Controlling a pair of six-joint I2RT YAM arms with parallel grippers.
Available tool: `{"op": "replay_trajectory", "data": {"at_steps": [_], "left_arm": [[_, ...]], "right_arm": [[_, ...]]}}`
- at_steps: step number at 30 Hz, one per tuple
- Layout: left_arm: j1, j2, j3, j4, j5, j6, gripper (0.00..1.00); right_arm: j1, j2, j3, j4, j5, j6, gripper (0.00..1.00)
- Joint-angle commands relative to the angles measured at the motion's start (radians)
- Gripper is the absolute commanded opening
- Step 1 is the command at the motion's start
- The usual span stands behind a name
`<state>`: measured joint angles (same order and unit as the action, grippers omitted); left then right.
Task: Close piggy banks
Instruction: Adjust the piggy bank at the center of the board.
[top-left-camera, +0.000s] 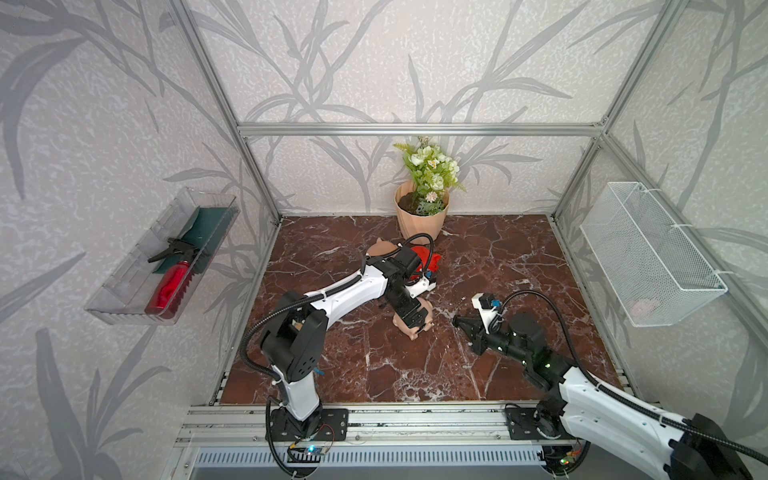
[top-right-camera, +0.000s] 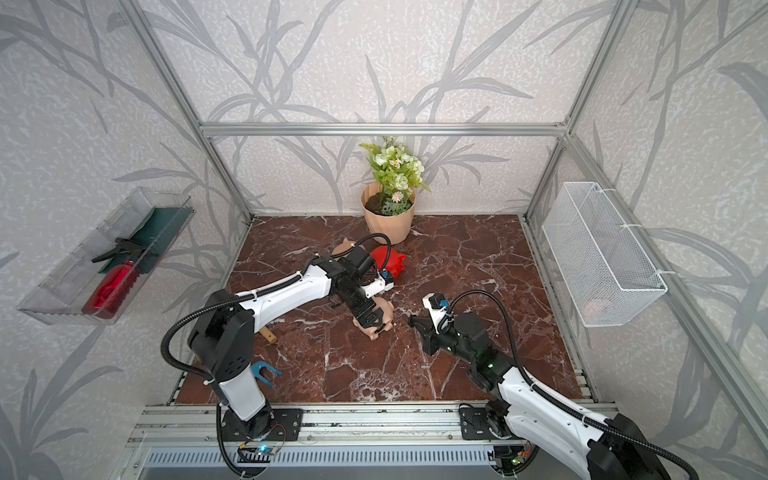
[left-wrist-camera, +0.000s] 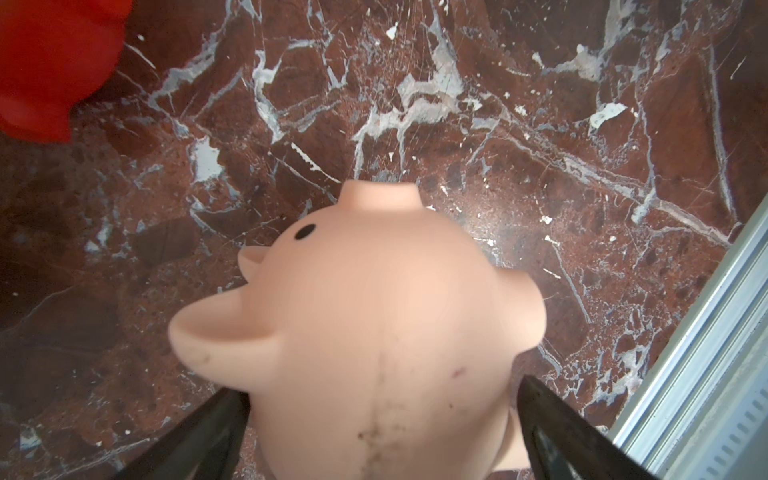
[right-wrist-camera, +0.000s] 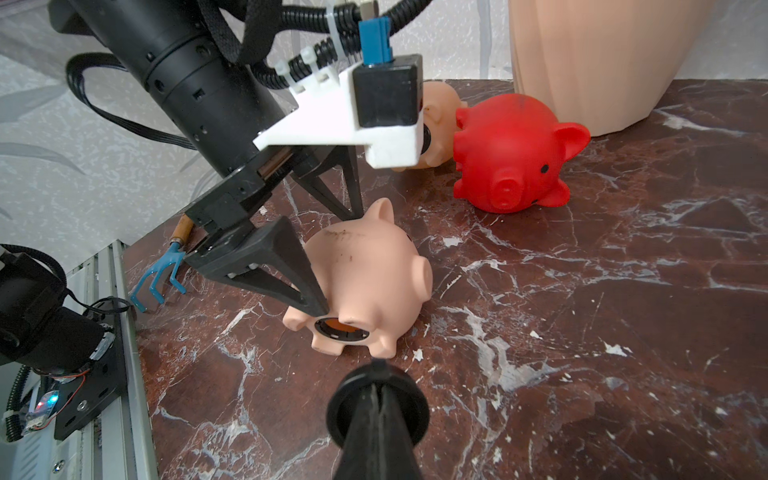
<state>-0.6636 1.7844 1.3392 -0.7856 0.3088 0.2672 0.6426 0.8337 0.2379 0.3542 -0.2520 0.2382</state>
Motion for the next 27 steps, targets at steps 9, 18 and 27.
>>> {"op": "replay_trajectory", "data": {"at_steps": [9,18,27], "left_arm": [[-0.005,0.038,0.031,-0.021,-0.005,-0.005,0.95],[0.038,0.059,0.005,-0.021,0.107,-0.019,0.88],[0.064,0.124,0.041,-0.05,0.265,-0.061,0.87]], "right_arm": [[0.004,0.027,-0.001,0.038,-0.009,0.005,0.0],[0.004,0.111,-0.033,0.174,-0.086,-0.044,0.0],[0.009,0.227,-0.053,0.346,-0.14,-0.1,0.0]]}}
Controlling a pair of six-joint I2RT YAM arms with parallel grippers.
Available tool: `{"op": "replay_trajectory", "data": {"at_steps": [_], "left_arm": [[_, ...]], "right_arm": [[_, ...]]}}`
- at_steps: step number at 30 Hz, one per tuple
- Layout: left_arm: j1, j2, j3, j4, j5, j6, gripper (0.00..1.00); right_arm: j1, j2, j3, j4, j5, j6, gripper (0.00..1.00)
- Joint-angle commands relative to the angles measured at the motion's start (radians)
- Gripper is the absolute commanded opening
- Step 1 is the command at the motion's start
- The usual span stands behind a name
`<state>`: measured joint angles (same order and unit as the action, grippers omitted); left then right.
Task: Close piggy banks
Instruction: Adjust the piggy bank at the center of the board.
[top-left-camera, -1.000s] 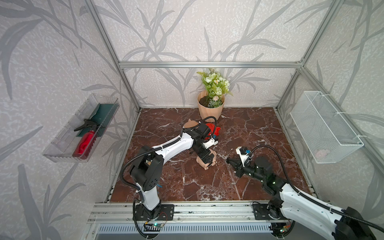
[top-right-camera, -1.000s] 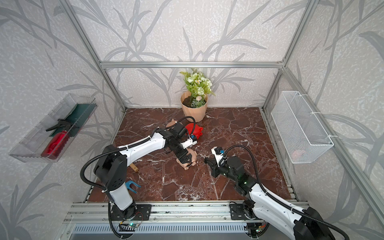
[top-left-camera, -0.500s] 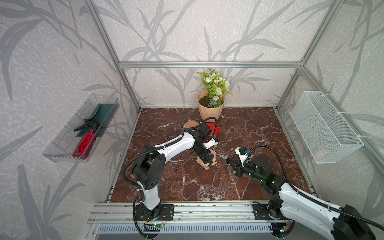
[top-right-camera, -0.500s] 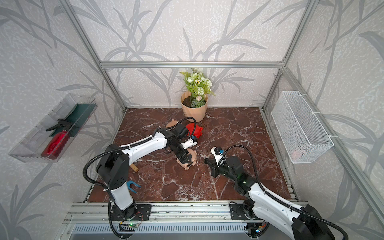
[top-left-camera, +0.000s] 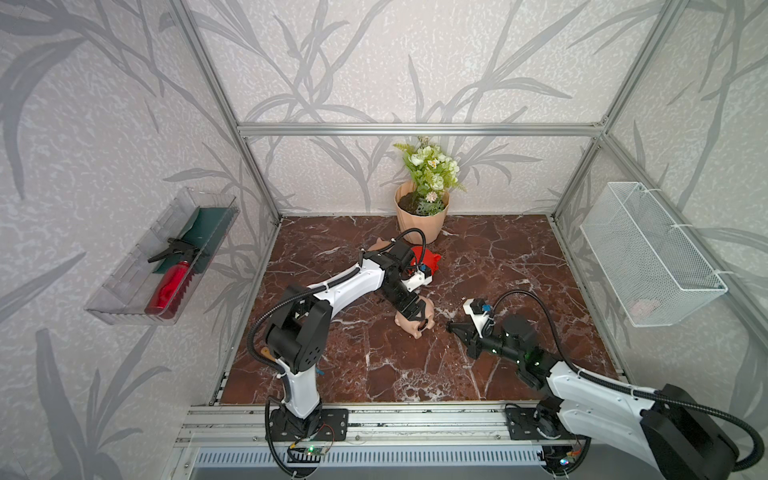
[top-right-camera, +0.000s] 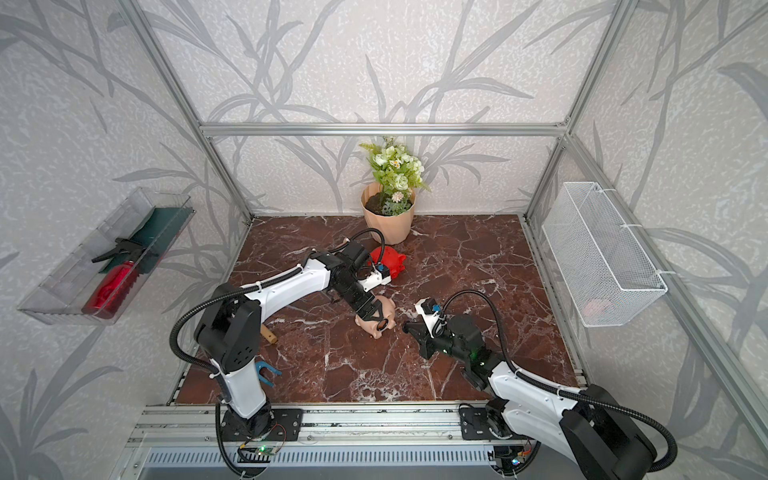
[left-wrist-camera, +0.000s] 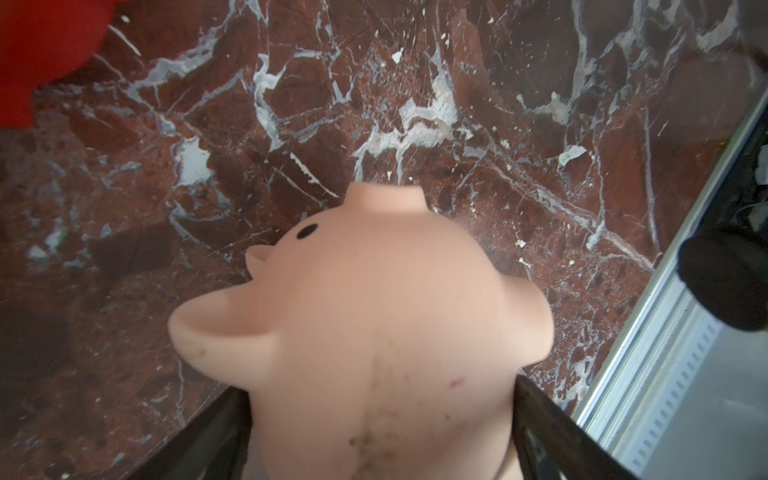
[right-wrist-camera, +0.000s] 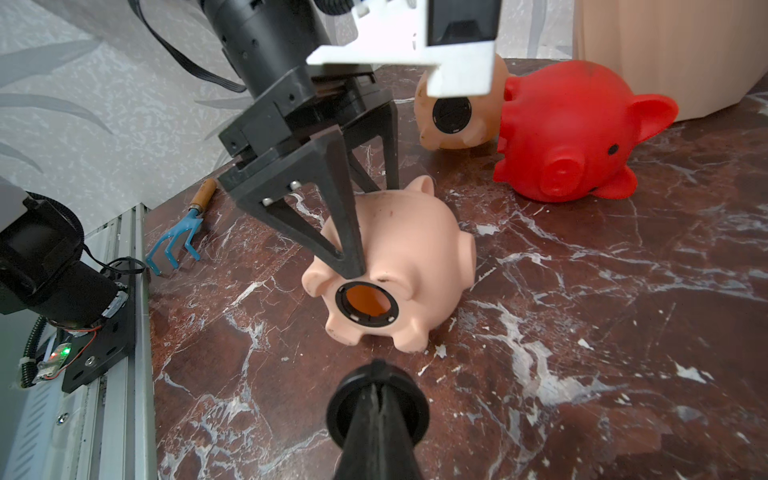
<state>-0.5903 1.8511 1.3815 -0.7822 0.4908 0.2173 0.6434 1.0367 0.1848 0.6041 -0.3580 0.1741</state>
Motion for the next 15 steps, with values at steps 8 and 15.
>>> {"op": "replay_trajectory", "data": {"at_steps": [8,15], "left_arm": [[-0.009,0.026,-0.034,-0.04,0.125,-0.03,0.88],[-0.008,0.047,-0.03,-0.031,0.138,-0.035,0.87]], "right_arm": [[0.059,0.149,-0.023,0.288,-0.017,-0.127,0.0],[0.139,0.235,-0.002,0.319,0.085,-0.25,0.0]]}}
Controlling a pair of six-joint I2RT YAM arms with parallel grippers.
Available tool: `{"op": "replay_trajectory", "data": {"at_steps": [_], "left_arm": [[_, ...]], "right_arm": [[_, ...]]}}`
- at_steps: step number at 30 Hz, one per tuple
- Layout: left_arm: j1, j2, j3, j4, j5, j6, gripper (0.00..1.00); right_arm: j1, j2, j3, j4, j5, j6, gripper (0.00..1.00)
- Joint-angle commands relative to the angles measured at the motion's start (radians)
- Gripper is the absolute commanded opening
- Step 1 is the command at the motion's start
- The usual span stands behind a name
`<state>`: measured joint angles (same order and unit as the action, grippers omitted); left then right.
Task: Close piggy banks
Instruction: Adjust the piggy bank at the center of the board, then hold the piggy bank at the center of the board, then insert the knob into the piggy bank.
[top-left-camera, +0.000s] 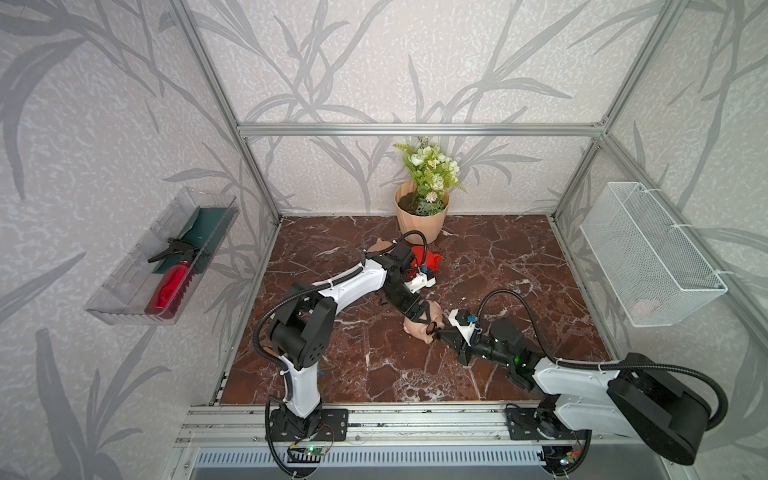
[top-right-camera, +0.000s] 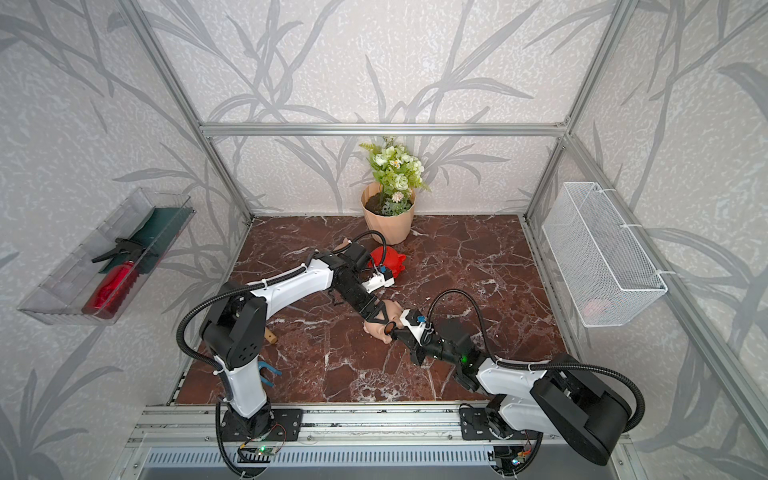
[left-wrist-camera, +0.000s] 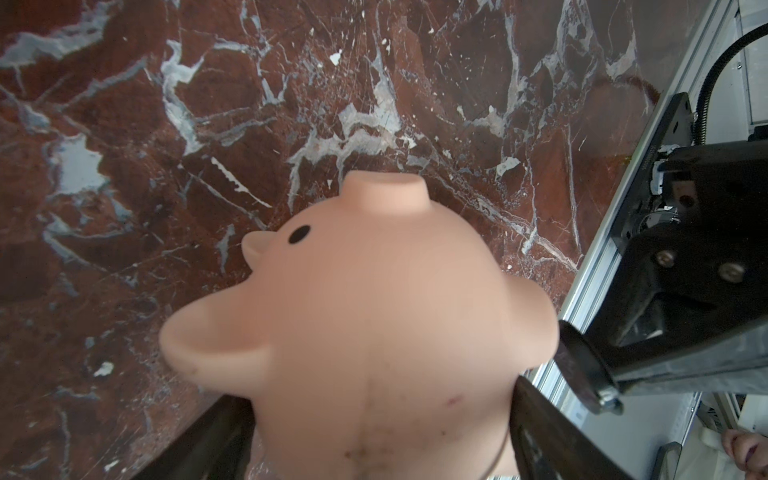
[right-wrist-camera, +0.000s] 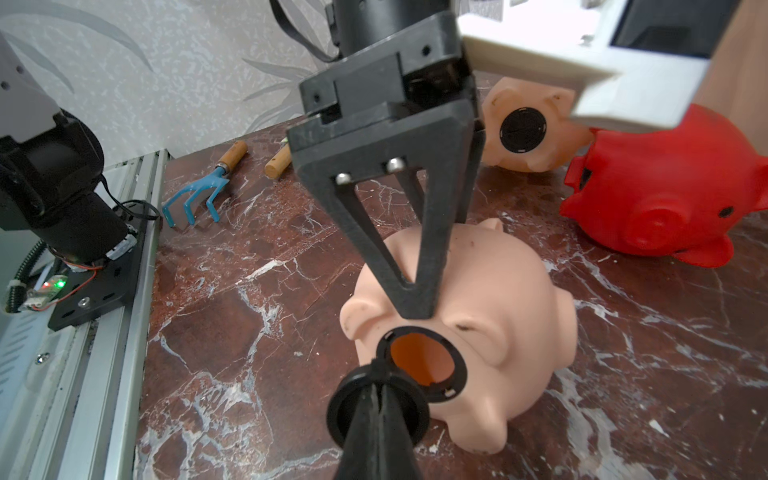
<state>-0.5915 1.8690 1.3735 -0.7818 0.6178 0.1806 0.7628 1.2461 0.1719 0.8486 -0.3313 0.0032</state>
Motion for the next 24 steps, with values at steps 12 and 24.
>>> {"op": "replay_trajectory", "data": {"at_steps": [12,24], "left_arm": [[-0.006,0.051,-0.003,-0.05,0.013,0.01,0.87],[-0.006,0.066,0.012,-0.057,0.023,0.012,0.87]], "right_arm": [[0.025,0.116,0.011,0.182,0.155,-0.192,0.0],[0.038,0.289,-0.002,0.421,0.169,-0.245,0.0]]}}
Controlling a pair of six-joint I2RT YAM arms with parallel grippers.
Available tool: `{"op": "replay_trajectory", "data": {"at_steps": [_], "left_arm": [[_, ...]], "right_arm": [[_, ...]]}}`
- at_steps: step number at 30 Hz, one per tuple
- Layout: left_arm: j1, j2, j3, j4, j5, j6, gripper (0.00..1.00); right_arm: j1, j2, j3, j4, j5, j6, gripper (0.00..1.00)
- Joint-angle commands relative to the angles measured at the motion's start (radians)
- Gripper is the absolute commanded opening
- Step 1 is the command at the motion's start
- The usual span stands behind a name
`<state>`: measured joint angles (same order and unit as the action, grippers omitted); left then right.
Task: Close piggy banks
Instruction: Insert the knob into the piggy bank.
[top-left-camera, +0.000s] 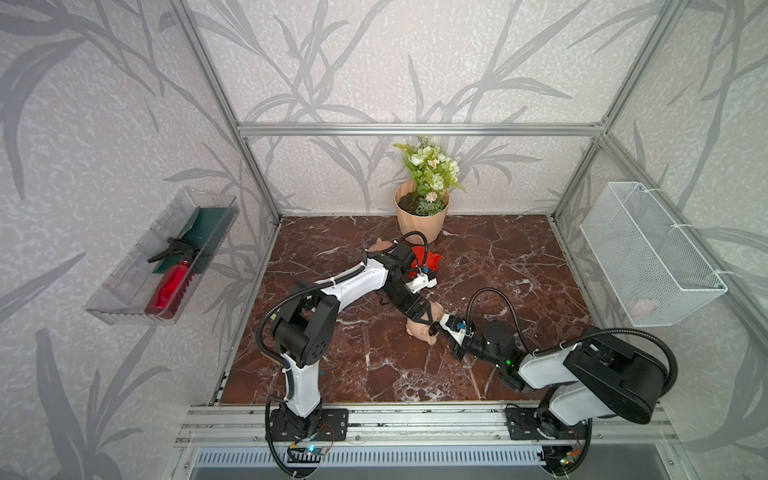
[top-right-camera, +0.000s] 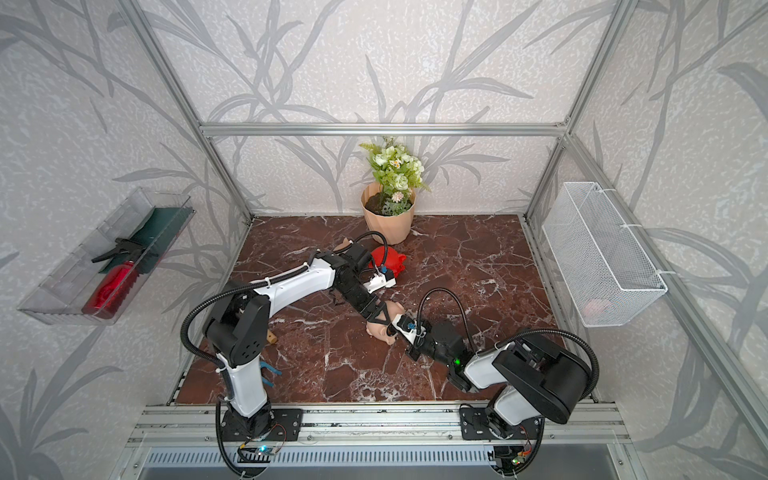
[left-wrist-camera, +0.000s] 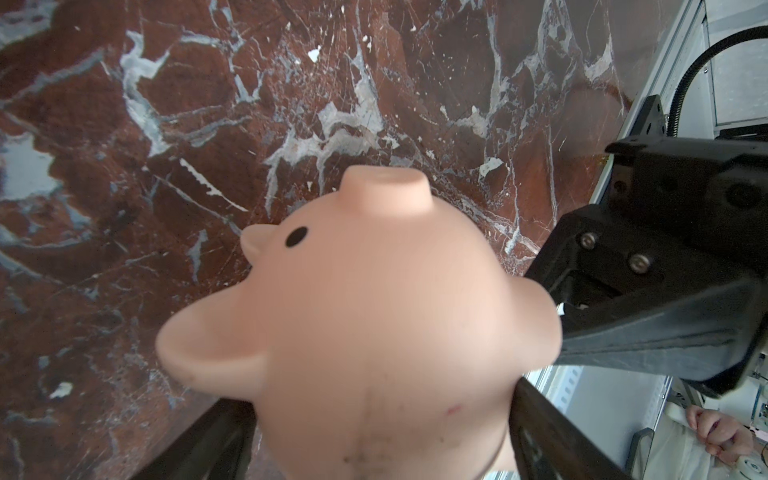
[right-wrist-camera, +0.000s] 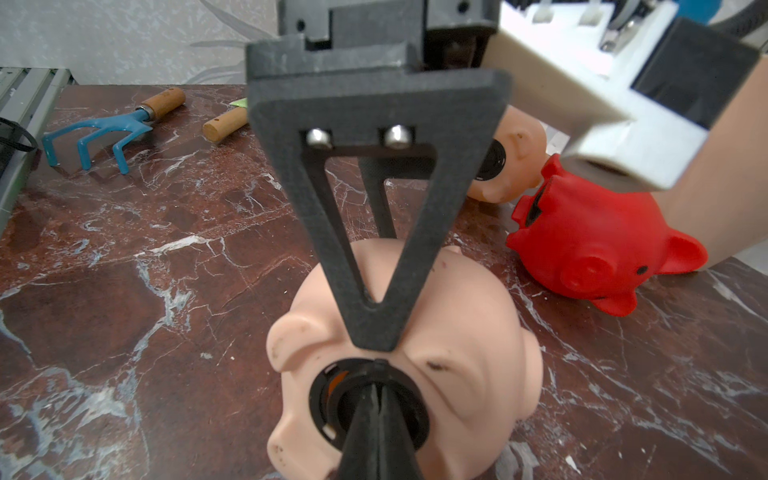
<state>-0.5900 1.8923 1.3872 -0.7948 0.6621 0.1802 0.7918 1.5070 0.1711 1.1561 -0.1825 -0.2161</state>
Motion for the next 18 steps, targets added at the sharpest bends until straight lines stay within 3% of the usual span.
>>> {"op": "replay_trajectory", "data": {"at_steps": [1,18], "left_arm": [[-0.007,0.045,-0.002,-0.045,-0.021,0.014,0.87],[-0.001,0.049,0.01,-0.055,-0.012,0.022,0.87]], "right_arm": [[0.009,0.041,-0.002,0.129,0.018,-0.027,0.0],[0.017,0.083,-0.019,0.154,0.067,-0.036,0.0]]}}
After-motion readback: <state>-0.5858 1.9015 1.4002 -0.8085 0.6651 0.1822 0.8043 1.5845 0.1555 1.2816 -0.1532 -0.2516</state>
